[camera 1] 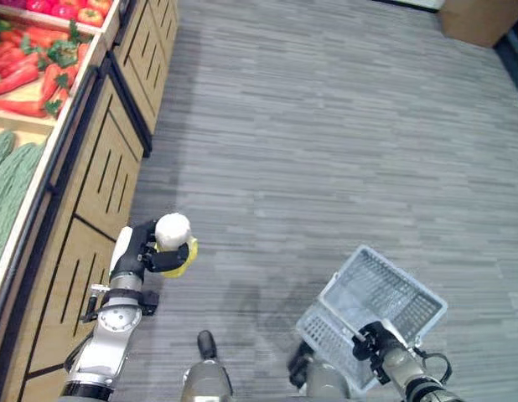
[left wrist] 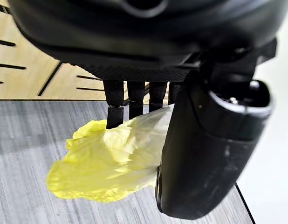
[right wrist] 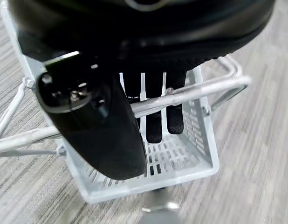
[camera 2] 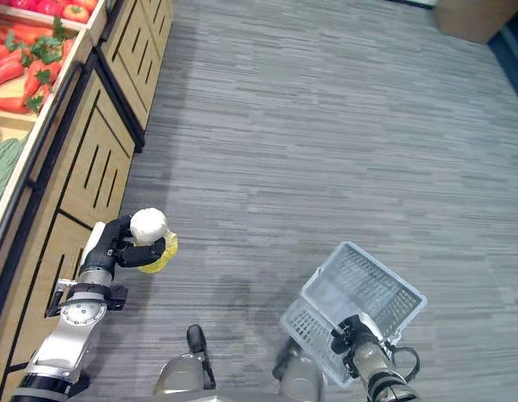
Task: Get the vegetables into the basket
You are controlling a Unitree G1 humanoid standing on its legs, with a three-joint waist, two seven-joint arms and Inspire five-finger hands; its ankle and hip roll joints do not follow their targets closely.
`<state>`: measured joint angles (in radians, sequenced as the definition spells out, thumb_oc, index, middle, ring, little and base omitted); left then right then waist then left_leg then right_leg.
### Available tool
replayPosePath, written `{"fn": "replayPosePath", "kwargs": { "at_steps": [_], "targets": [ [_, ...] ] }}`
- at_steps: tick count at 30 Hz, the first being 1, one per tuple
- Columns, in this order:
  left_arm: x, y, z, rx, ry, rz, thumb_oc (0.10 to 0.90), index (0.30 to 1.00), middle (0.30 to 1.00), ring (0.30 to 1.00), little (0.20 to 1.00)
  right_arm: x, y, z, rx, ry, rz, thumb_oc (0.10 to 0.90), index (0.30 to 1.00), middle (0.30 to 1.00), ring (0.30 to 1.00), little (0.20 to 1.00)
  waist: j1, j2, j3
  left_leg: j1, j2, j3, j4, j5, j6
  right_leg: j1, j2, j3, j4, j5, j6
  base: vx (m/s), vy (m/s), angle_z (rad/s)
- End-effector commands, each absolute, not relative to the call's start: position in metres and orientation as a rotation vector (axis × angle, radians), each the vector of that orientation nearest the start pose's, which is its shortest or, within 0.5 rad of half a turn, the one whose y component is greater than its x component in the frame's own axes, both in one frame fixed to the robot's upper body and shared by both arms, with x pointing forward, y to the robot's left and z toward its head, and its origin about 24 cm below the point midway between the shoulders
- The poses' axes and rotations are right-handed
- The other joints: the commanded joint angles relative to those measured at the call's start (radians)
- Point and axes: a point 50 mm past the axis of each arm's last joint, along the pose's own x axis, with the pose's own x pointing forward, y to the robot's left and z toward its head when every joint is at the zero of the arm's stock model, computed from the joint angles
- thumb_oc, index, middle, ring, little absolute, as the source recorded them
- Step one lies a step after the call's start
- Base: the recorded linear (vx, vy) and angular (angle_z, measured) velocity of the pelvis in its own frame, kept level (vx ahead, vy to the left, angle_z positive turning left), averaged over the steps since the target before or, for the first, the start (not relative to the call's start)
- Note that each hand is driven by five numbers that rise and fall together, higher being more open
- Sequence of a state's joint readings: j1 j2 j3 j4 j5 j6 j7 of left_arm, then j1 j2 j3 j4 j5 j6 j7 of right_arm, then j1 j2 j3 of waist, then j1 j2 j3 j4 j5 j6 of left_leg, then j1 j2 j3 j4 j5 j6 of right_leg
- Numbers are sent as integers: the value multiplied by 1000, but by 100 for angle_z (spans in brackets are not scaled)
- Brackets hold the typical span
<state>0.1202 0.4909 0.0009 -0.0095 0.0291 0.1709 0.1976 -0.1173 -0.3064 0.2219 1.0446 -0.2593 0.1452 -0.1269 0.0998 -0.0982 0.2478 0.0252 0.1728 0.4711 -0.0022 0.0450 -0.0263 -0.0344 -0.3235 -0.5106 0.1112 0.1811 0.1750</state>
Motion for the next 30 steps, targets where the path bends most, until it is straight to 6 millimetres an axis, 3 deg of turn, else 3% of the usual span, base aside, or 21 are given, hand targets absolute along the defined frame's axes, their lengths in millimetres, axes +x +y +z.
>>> {"fn": "replayPosePath", "kwargs": {
  "at_steps": [1,8,11,17,25,30],
  "targets": [
    [232,255,83,554,-32,239,400,300,300,300,300,168,-246,-127,-741,1012,13,400,300,300,300,300,-26,-12,-41,-88,-45,-63,33,-32,-34,-45,-34,110,-24,41,82,-2,-45,-43],
    [232,247,57,543,81,153,400,300,300,300,300,166,-253,-124,-751,1015,5,400,300,300,300,300,-58,11,-67,-84,-51,-89,14,-12,-45,0,-22,102,-60,-30,71,3,-21,-3],
    [231,246,43,569,151,115,400,300,300,300,300,180,-255,-115,-759,962,-9,400,300,300,300,300,-68,22,-75,-73,-49,-101,8,-9,-46,8,-19,103,-51,-50,67,20,-38,24],
    [233,248,25,684,246,92,400,300,300,300,300,236,-249,-78,-783,761,-32,400,300,300,300,300,-64,39,-101,-51,-39,-114,13,-17,-49,32,-12,102,-58,-68,60,24,-39,10],
    [238,247,23,838,267,77,400,300,300,300,300,297,-209,-19,-781,450,3,400,300,300,300,300,-45,60,-135,-24,-27,-114,11,-16,-58,63,3,109,-85,-78,52,13,-24,-2],
    [243,246,21,946,279,41,400,300,300,300,300,318,-178,10,-776,301,70,400,300,300,300,300,-39,66,-151,-14,-20,-107,15,-19,-62,74,12,118,-99,-78,45,7,-18,-2]
  ]
}}
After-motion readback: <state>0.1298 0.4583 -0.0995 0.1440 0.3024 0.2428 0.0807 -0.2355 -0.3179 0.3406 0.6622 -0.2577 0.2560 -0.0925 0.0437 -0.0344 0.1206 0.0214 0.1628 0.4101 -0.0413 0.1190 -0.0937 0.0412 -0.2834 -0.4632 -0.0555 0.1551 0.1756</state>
